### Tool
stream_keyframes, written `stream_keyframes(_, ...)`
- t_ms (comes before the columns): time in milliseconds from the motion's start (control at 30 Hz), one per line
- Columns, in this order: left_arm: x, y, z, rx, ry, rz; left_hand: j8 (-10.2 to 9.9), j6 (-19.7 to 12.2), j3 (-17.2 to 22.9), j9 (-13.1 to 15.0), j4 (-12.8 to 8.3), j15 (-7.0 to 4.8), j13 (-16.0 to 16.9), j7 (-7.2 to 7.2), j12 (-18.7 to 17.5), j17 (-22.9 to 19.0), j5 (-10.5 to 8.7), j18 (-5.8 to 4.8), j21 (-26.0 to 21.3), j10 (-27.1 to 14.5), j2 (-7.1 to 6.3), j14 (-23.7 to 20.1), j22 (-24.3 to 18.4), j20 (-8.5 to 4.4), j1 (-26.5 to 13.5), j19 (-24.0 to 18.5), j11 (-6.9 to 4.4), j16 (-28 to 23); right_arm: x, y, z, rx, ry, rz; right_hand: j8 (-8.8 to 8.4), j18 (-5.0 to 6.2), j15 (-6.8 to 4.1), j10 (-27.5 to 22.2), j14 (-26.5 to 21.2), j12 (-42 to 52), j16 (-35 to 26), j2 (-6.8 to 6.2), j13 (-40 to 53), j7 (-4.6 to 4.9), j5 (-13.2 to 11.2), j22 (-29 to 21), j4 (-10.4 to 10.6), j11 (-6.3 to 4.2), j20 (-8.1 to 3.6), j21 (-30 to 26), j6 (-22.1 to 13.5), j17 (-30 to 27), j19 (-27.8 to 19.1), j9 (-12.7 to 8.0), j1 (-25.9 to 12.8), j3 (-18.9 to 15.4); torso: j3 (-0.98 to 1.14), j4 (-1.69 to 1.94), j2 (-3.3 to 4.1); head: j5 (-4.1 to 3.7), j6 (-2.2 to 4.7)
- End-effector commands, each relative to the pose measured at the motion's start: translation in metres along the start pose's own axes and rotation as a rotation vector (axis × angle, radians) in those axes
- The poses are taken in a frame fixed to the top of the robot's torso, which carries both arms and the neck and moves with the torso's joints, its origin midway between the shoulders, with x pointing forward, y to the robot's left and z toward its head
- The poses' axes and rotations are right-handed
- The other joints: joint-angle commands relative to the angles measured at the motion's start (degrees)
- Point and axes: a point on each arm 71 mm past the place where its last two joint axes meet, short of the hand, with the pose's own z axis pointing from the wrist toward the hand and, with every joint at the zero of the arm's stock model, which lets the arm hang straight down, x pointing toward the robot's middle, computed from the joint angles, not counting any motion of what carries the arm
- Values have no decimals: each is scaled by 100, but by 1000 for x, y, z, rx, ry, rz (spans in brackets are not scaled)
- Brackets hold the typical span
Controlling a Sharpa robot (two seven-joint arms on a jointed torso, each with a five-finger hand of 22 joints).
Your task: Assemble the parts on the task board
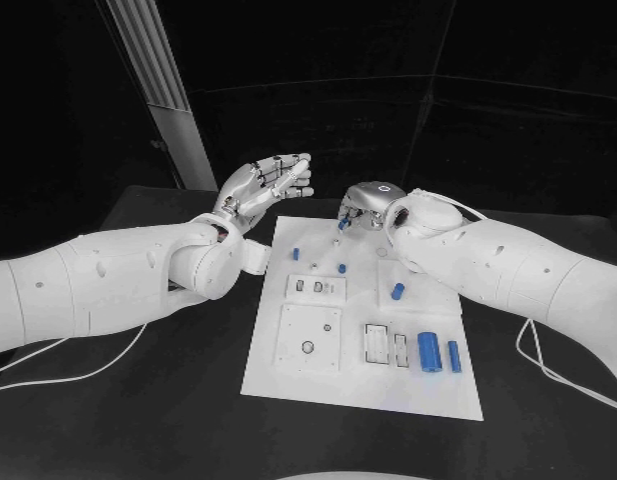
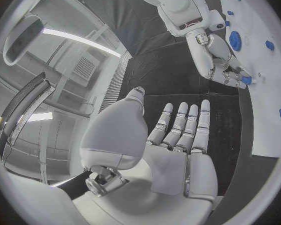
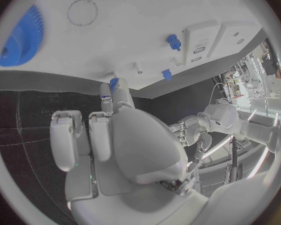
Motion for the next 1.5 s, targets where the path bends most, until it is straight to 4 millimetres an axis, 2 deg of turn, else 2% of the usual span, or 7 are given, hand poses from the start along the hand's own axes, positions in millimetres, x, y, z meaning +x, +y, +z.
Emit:
stream_keyframes(33, 2, -17, -1, 223, 14, -6, 21, -35, 18, -9, 1, 5, -3, 774, -29, 4, -9, 53, -8, -17, 47, -39, -7, -7, -10, -31, 21, -37, -1, -1, 0, -1, -3, -8, -32, -43, 29, -26, 417, -26, 35, 0, -4, 27, 39, 1509, 38, 31, 54, 18, 4, 330, 602, 3, 50, 11, -3, -4, -4, -3, 1)
stream_keyframes(833, 2, -18, 0, 223, 14, -4, 29, -42, 14, -9, 1, 7, -3, 775, -31, 5, -7, 51, -9, -21, 52, -45, -7, -7, -3, -38, 22, -38, 1, -1, 1, 5, 22, -9, -167, -43, 48, -140, 411, -130, 34, -58, -3, 38, 39, 1509, 107, 50, 78, 18, -115, 309, 602, -8, 33, -16, -3, -8, 0, 1, -5)
stream_keyframes(1100, 2, -18, 0, 223, 14, -4, 36, -48, 11, -9, 1, 8, -2, 775, -33, 6, -4, 49, -8, -24, 57, -49, -8, -7, 4, -43, 23, -38, 1, -1, 1, 5, 15, -9, -271, -43, 55, -270, 407, -141, 33, -125, -5, 50, 39, 1509, 139, 55, 88, 18, -238, 295, 602, -13, 16, -49, -3, -3, 0, -2, 3)
stream_keyframes(1500, 1, -18, 0, 223, 13, -2, 36, -48, 11, -9, 1, 8, -2, 775, -33, 6, -4, 49, -8, -24, 57, -49, -8, -7, 4, -43, 23, -38, 0, 1, 1, -2, 7, -7, -313, -43, 50, -328, 408, -136, 34, -133, -3, 49, 39, 1509, 147, 43, 87, 18, -280, 303, 602, -10, 25, -46, -4, -4, 2, 2, 11)
